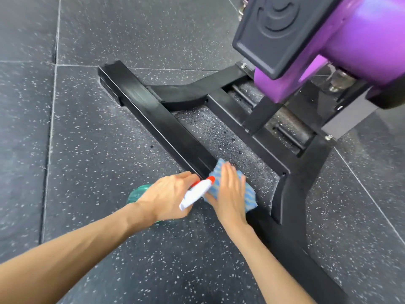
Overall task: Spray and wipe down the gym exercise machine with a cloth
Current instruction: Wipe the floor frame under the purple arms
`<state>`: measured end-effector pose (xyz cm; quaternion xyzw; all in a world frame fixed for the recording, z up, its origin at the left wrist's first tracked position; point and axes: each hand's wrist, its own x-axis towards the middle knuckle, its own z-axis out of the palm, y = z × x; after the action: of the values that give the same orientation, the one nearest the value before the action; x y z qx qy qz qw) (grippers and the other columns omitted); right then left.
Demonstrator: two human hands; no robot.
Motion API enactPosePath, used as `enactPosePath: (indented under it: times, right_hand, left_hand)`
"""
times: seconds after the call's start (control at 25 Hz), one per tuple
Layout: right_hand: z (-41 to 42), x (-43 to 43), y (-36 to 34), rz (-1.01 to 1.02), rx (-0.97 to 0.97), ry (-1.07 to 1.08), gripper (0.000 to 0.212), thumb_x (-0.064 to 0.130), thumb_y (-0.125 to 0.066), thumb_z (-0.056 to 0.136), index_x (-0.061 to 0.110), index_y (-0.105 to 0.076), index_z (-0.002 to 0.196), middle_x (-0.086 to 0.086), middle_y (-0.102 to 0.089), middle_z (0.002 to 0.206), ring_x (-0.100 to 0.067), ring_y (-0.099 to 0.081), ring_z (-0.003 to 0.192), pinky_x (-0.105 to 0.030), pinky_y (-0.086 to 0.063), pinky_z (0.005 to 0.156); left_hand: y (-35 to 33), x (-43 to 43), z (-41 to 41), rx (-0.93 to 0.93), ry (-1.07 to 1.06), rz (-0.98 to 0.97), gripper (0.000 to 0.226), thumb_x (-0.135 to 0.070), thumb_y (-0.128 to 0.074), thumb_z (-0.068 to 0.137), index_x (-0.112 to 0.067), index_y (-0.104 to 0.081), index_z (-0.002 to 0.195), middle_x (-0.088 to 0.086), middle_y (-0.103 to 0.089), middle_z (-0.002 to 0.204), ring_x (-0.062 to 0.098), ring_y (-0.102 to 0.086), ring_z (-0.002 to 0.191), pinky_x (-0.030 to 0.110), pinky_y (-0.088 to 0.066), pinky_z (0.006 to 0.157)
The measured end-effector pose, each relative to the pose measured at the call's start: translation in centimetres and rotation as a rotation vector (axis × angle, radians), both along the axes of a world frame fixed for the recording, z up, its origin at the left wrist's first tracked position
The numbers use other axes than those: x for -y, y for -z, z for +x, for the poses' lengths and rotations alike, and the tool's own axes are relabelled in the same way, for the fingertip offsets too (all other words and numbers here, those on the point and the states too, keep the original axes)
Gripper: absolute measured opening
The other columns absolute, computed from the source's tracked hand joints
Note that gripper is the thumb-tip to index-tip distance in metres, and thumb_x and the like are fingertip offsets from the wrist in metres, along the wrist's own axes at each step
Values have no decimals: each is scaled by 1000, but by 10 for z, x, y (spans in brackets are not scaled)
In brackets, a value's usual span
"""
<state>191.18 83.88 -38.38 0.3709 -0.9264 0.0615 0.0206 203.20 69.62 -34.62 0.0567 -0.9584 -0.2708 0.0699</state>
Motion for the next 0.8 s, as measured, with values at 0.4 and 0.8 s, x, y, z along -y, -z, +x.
enactPosePath:
  times: [0.4, 0.8]
  right_hand:
    - [13, 6, 6, -78, -27, 1, 91, 36, -83, 68, 1, -41, 140, -11, -44, 145, -26, -43, 134, -41, -25, 114]
    - [-14, -36, -17, -377, 376, -28, 47, 4, -54, 93, 15, -45, 138, 0, -47, 135, -19, -45, 124, -43, -39, 104]
  left_hand:
    - [2, 43, 40, -239, -430, 460, 37, -34, -51, 63, -19, -60, 95, -4, -61, 73, 10, -53, 59, 20, -45, 64]
    - [-64, 2, -86, 47, -394, 278, 24, -14, -53, 75, -18, -34, 62, 2, -42, 67, 38, -40, 74, 31, -29, 64]
